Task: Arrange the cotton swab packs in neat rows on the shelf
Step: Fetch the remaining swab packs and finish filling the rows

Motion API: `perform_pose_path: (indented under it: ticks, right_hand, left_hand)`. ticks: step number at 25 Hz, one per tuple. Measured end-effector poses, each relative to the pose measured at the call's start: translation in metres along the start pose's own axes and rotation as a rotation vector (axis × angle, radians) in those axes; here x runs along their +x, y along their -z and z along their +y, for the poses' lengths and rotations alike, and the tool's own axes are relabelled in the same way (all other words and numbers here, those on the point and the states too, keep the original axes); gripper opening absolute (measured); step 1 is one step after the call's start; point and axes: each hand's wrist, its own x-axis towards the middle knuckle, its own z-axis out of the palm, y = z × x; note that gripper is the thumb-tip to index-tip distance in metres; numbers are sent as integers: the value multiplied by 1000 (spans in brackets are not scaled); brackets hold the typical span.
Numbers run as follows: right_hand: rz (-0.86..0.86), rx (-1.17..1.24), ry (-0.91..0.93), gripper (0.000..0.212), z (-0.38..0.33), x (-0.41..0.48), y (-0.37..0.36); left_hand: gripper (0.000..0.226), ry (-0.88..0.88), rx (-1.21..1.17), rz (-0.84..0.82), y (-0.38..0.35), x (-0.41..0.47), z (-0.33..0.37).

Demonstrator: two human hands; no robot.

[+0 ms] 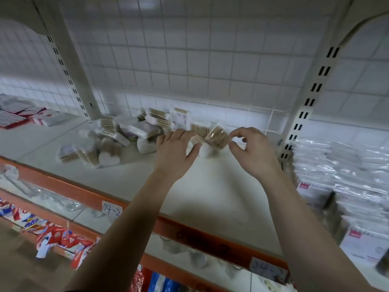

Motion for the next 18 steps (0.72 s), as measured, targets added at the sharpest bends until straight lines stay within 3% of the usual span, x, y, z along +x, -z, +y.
perform_pose_path:
  ticks: [3, 8, 13, 18]
  right_hand:
    - [1, -15, -78, 21, 6, 15, -21]
    - [35, -77, -97, 31, 21, 41, -47]
    - [63, -97, -152, 35, 34, 55, -67]
    - [147, -9, -117, 32, 41, 47, -79]
  left_hand:
    - [53, 43, -52, -47, -12, 20, -12]
    - [36, 135, -172, -92, -47, 38, -22]
    - [54, 216, -251, -70, -63, 32, -34]
    - [77, 167, -279, -65, -68, 32, -29]
